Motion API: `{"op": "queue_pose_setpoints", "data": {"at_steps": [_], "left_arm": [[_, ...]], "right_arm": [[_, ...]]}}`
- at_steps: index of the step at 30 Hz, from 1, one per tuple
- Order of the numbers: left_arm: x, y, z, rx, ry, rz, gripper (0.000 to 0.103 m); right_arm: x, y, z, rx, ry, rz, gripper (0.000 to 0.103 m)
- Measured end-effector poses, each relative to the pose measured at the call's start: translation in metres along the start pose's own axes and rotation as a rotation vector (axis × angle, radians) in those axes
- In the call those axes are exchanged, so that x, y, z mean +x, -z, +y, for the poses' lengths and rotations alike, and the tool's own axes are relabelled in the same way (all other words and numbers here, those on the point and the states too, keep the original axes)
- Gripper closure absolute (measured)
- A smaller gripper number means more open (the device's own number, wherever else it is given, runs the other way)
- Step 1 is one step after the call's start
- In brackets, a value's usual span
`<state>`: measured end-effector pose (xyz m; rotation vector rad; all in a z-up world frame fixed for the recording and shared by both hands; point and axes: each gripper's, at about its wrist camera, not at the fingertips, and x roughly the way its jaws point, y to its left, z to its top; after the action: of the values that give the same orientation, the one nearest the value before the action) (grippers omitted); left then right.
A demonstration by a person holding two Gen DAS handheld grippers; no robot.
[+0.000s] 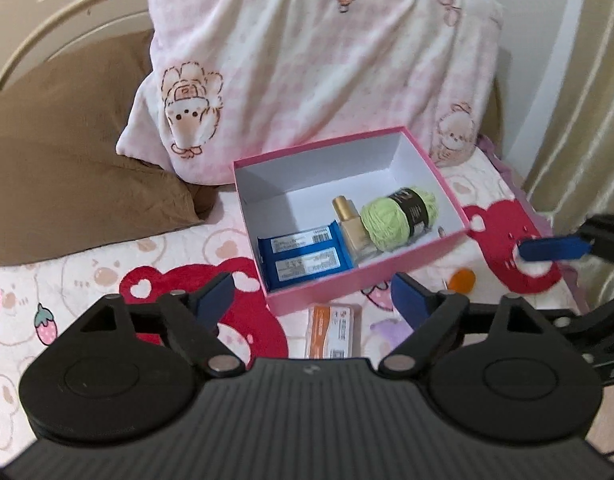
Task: Organize objects
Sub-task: 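Open the left tool to drop the packet and withdraw it, then reach the left tool down to the purple plush toy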
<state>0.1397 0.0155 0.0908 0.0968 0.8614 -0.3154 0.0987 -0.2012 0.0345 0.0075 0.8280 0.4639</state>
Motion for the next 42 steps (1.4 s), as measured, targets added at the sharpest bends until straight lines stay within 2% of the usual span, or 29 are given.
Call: {"op": "queue_pose_setpoints", "data": {"at_steps": [4, 13, 18, 23, 26, 30, 35, 37, 39, 40, 42], "left_arm": [[-0.012, 0.019, -0.013, 0.043, 0.036, 0.001, 0.010], [0.000, 0.059, -0.052, 0.106, 0.151, 0.037, 0.008], [0.035, 0.077, -0.066, 0.110, 0.215, 0.085, 0.008], [0.084, 0.090, -0.070, 0.064, 0.248, 0.142, 0.008], [0.110, 0.098, -0.072, 0.056, 0.241, 0.164, 0.010], [0.139, 0.105, -0.075, 0.059, 0.254, 0.146, 0.011], [0.176, 0.116, -0.075, -0.016, 0.261, 0.128, 0.011], [0.186, 0.121, -0.072, -0.051, 0.272, 0.128, 0.014], [0.193, 0.128, -0.069, -0.090, 0.296, 0.115, 0.027], [0.197, 0.130, -0.067, -0.106, 0.304, 0.115, 0.040], [0.204, 0.134, -0.063, -0.140, 0.331, 0.120, 0.046]], "right_arm": [[-0.024, 0.025, 0.004, -0.020, 0.005, -0.020, 0.016], [-0.032, 0.082, -0.001, -0.046, 0.047, -0.010, 0.015], [-0.008, 0.111, -0.017, 0.004, 0.036, 0.007, 0.015], [0.023, 0.131, -0.032, 0.071, 0.052, 0.017, 0.015], [0.041, 0.139, -0.040, 0.116, 0.046, 0.039, 0.015], [0.069, 0.143, -0.040, 0.101, 0.079, 0.085, 0.015], [0.115, 0.142, -0.035, 0.043, 0.105, 0.176, 0.015], [0.131, 0.142, -0.033, 0.022, 0.135, 0.187, 0.015], [0.139, 0.145, -0.034, 0.037, 0.148, 0.174, 0.016], [0.142, 0.148, -0.035, 0.052, 0.144, 0.176, 0.016], [0.147, 0.154, -0.036, 0.056, 0.142, 0.190, 0.017]]}}
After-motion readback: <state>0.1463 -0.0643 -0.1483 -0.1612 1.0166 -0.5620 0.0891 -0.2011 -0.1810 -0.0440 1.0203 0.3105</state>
